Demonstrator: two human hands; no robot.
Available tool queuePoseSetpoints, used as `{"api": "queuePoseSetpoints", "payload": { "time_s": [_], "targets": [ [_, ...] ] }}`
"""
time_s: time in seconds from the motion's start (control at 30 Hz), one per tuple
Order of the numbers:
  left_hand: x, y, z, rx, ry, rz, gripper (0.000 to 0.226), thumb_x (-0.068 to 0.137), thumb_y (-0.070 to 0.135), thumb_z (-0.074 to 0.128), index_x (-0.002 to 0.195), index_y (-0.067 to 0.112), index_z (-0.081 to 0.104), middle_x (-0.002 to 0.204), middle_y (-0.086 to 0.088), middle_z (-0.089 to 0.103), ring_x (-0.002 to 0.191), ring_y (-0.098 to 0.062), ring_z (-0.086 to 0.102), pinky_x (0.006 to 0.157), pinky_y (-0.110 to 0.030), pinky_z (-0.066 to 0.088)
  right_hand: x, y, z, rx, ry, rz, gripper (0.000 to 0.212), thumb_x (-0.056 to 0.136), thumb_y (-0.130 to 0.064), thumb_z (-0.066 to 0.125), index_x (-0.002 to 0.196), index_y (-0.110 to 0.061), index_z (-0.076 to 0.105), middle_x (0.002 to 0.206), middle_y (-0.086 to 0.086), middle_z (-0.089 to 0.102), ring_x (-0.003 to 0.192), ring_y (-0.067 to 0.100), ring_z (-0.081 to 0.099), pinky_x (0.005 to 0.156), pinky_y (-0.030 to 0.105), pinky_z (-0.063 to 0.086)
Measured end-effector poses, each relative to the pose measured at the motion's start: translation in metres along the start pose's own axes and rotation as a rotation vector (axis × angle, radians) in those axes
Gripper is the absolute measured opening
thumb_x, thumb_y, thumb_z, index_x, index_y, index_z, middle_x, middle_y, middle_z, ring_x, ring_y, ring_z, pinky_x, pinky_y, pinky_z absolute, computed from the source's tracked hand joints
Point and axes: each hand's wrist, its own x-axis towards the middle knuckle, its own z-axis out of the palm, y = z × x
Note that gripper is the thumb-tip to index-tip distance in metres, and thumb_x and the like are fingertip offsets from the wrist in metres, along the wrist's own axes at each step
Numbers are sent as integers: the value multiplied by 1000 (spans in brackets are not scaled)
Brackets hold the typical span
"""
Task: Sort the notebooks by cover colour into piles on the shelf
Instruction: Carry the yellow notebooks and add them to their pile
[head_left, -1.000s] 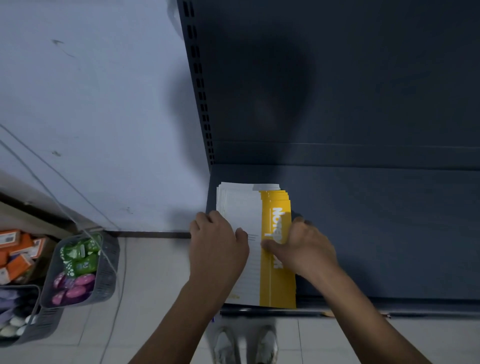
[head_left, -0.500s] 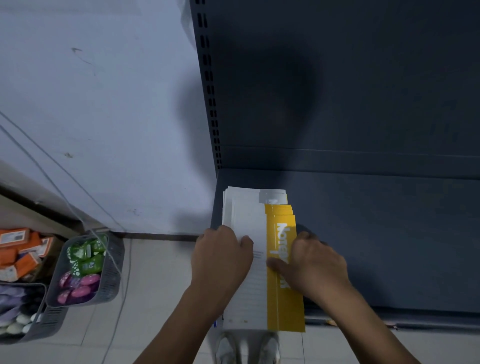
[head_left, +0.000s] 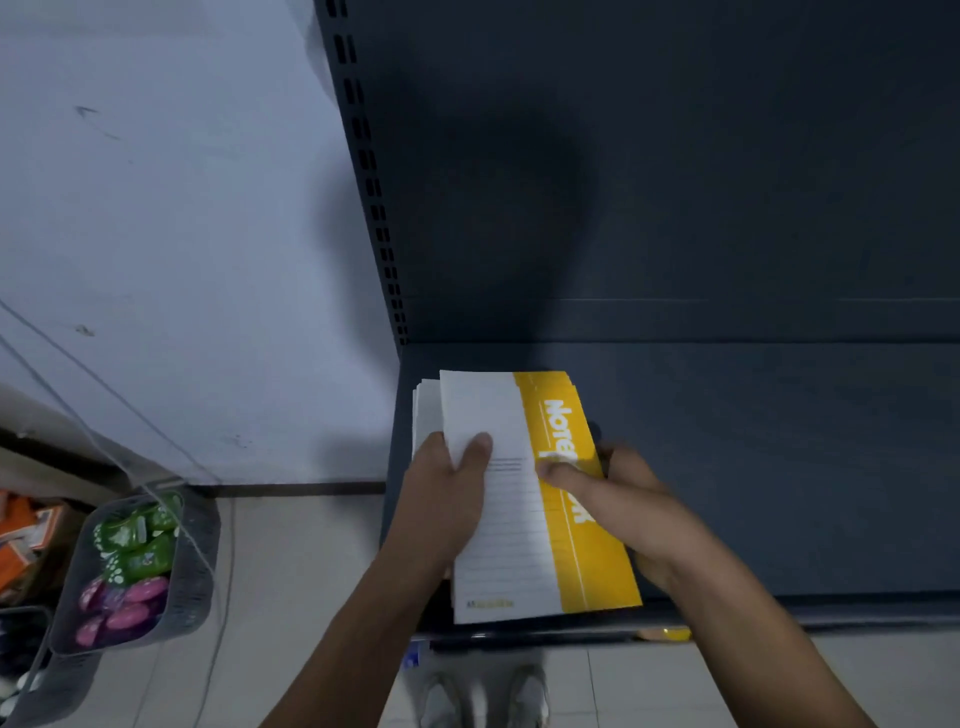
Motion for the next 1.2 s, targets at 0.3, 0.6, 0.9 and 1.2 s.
{"api": "queuePoseSetpoints", "payload": {
  "time_s": [0.3,0.6,0.9,1.2],
  "targets": [
    [-15,37,37,319,-157,225,40,102,51,41,120,15,49,102,-2,67,85,-19,68,75,-38,57,-42,9,-40,360,175,-19,19,91,-16,77,108,-13,69,96,2,81,86,22,79,75,41,62],
    [-62,88,93,497,-283,508,34,103,47,39,120,20,52,95,8,60,74,-4,54,53,-23,35,-93,35,-108,459,504,-68,18,89,-17,80,99,-15,65,87,0,80,73,15,76,56,27,57],
    [-124,124,224,603,-425,750,28,99,47,46,109,23,58,100,8,67,79,-6,57,57,-21,38,-137,119,-224,535,699,-45,21,91,-28,77,104,-21,62,96,-6,76,86,17,73,71,36,58],
    [-204,155,383,617,-562,842,30,97,48,50,112,24,62,105,8,69,95,-16,64,83,-38,55,-180,212,-358,596,825,-34,17,92,-26,77,90,-27,59,92,-11,73,86,13,72,78,36,58]
  ]
}}
